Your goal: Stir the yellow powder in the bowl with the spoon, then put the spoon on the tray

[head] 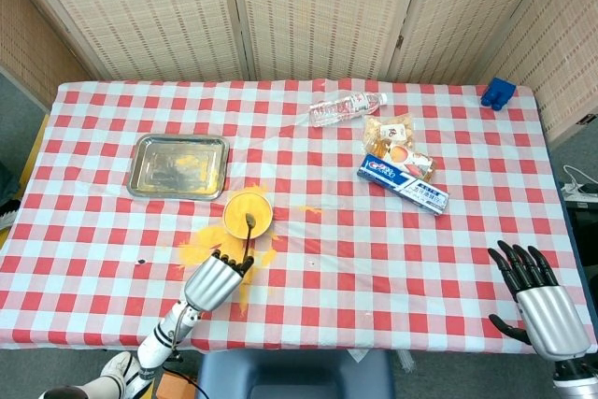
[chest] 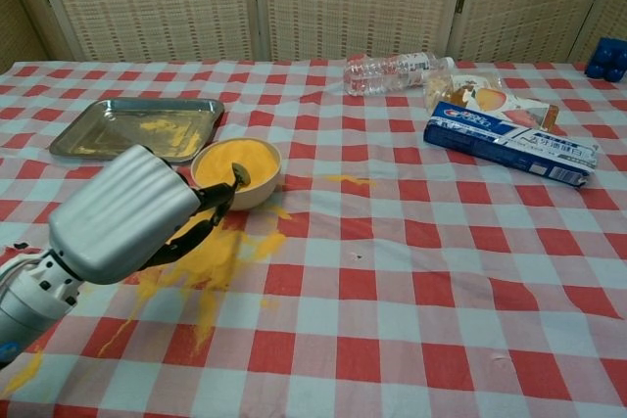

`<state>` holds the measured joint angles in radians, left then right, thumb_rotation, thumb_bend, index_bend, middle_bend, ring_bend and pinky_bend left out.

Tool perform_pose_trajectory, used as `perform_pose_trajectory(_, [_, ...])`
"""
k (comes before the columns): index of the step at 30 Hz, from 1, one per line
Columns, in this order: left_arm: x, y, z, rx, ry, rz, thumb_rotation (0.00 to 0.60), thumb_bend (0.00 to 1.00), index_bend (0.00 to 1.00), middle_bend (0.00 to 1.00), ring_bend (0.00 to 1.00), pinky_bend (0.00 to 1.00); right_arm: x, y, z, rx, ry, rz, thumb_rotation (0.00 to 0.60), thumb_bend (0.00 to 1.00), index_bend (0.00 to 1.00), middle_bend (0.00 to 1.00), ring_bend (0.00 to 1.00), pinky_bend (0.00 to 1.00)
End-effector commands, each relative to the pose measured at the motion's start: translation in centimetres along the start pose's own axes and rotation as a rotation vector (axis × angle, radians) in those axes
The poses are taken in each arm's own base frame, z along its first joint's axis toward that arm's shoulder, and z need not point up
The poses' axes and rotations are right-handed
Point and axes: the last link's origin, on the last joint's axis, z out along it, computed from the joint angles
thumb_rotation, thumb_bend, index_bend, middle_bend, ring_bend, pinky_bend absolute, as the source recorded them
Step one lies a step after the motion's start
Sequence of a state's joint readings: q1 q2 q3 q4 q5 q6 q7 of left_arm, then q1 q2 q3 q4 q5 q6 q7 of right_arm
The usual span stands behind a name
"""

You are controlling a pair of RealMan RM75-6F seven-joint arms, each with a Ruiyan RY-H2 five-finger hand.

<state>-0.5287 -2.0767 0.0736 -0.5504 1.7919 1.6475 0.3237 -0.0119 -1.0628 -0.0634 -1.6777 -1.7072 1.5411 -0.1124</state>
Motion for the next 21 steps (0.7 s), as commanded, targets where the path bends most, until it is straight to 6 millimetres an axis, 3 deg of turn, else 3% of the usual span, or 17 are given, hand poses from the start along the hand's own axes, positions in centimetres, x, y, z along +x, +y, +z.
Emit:
perform_pose_trajectory(1, [-0.04,-0.03,0.05,0.003,-0.003,-0.002,0.600,0.45,0.51,1.00,1.00,1.00,0.02,0.01,0.00,-0.001,0.001,0.000,0.600,0.05,0.00,0.00,0.00,0.00])
perform_pose_trajectory(21, [-0.12,-0.02,0.15,0.002,-0.003,-0.019,0.600,0.45,0.58,1.00,1.00,1.00,-0.09,0.05,0.13,-0.004,-0.002,-0.002,0.600,0.05,0.00,0.00,0.00,0.00])
